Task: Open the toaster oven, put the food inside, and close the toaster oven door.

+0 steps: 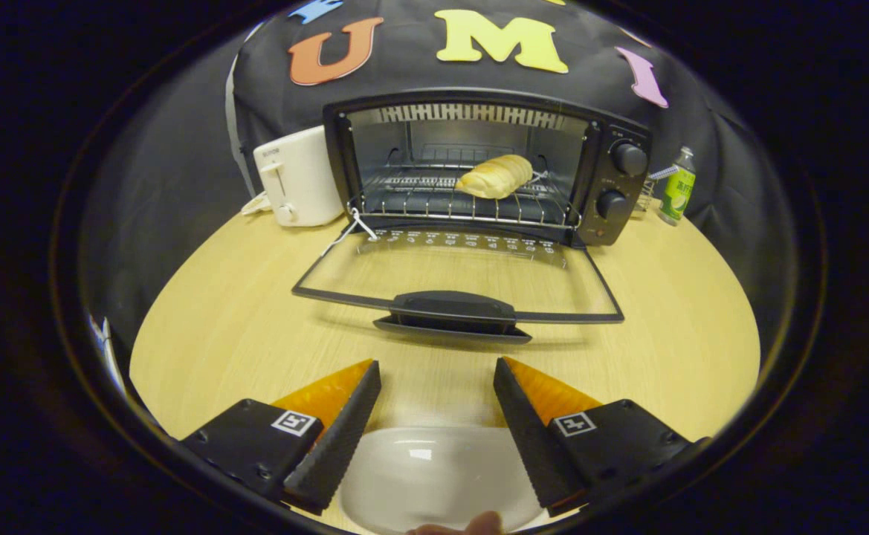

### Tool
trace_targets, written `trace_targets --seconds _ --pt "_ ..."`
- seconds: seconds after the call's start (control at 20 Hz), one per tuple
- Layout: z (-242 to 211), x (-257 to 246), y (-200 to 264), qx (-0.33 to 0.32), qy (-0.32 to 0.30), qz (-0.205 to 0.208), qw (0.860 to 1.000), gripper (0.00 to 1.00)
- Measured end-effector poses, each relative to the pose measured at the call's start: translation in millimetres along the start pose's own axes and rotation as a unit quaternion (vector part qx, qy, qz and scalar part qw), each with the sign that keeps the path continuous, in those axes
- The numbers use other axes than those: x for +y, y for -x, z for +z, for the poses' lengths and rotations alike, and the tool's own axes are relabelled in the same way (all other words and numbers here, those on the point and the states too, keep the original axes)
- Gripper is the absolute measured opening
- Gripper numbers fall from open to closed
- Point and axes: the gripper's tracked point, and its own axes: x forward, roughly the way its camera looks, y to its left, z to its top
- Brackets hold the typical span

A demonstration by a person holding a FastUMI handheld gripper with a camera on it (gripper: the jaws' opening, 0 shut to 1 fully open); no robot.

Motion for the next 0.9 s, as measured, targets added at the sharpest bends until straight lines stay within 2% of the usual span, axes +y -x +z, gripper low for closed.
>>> trace_targets --seconds 0.3,0.55,0.9 --pt "7.5 -8.7 -13.5 0.005 -0.04 -0.027 0.999 1.0" --pt "14.6 -7.0 -8.9 -0.005 -0.065 -0.03 0.997 1.0" --pt "56.7 -3.8 37.1 -0.102 -0.055 -0.035 0.993 1.0"
